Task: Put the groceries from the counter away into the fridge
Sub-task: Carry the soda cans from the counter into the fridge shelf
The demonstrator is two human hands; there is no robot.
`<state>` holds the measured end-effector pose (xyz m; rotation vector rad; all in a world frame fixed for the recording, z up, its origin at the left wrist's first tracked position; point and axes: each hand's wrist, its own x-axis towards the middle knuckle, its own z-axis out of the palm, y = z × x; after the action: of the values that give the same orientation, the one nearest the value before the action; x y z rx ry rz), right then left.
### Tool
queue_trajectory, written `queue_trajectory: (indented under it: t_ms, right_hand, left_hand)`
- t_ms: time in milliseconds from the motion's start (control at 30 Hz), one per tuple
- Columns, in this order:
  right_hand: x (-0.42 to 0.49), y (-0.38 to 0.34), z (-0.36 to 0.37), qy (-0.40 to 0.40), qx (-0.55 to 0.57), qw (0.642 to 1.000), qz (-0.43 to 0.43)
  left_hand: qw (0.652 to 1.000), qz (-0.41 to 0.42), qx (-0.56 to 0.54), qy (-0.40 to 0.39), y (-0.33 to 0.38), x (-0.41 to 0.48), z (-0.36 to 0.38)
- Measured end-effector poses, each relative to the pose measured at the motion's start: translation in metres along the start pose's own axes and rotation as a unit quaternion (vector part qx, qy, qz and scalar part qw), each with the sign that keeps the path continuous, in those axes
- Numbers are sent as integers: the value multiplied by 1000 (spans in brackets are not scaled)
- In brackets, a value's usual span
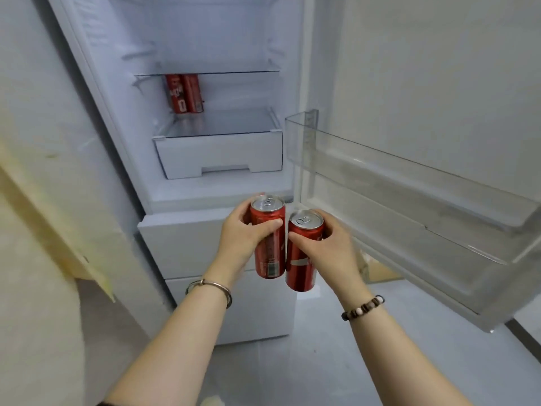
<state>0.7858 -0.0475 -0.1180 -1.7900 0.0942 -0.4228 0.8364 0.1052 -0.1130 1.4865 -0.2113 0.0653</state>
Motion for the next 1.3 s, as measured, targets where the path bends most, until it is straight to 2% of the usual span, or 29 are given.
queue_trajectory:
  t_ms: [200,467,700,1000,1300]
  right_hand:
    - [92,-10,82,-5,9,999,-31]
    - [188,-27,162,32,49,997,-49]
    - [289,-61,240,72,63,993,-68]
    - [364,-80,279,62,88,990,-91]
    - [410,-82,298,9,68,992,-103]
  left_hand:
    - [998,18,-16,64,-2,92,-60]
    - [998,40,-20,36,5,198,-112]
    - [995,75,-29,52,31,314,-166]
    - [984,131,8,121,39,387,-190]
    - [981,134,9,143,29,420,-193]
